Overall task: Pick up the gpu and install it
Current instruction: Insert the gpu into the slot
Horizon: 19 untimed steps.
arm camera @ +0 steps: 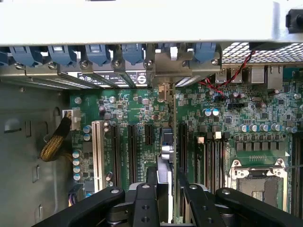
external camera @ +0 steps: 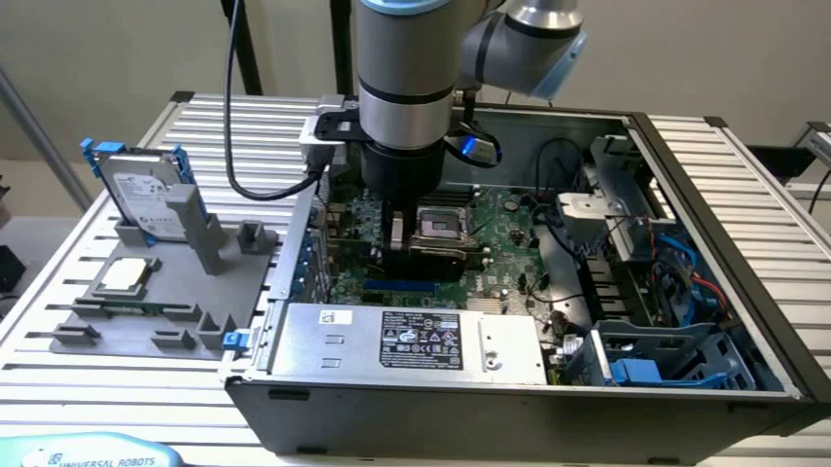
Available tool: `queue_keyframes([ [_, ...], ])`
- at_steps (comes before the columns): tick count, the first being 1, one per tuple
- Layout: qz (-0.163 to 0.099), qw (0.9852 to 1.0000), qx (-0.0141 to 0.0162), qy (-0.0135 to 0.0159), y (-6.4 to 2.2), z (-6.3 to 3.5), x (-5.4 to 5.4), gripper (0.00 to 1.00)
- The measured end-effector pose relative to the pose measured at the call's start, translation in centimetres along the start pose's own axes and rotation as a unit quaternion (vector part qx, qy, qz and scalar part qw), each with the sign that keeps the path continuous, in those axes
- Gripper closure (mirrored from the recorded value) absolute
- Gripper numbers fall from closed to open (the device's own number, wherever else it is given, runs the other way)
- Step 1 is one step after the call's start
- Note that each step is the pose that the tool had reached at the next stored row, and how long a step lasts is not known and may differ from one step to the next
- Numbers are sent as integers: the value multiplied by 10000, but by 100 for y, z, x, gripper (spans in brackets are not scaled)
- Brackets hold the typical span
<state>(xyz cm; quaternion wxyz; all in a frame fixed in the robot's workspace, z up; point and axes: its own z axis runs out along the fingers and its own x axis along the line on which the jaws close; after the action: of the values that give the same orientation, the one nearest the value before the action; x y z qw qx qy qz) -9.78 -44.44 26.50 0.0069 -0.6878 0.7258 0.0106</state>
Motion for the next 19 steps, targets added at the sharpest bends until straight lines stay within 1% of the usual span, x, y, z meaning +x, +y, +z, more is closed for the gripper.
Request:
queue_keyframes([
  [3, -9, 10000, -2, -18, 0, 16, 1, 73],
  [5, -15, 10000, -6, -17, 0, 17, 1, 73],
  [19, -15, 10000, -6, -16, 3, 40, 6, 73],
])
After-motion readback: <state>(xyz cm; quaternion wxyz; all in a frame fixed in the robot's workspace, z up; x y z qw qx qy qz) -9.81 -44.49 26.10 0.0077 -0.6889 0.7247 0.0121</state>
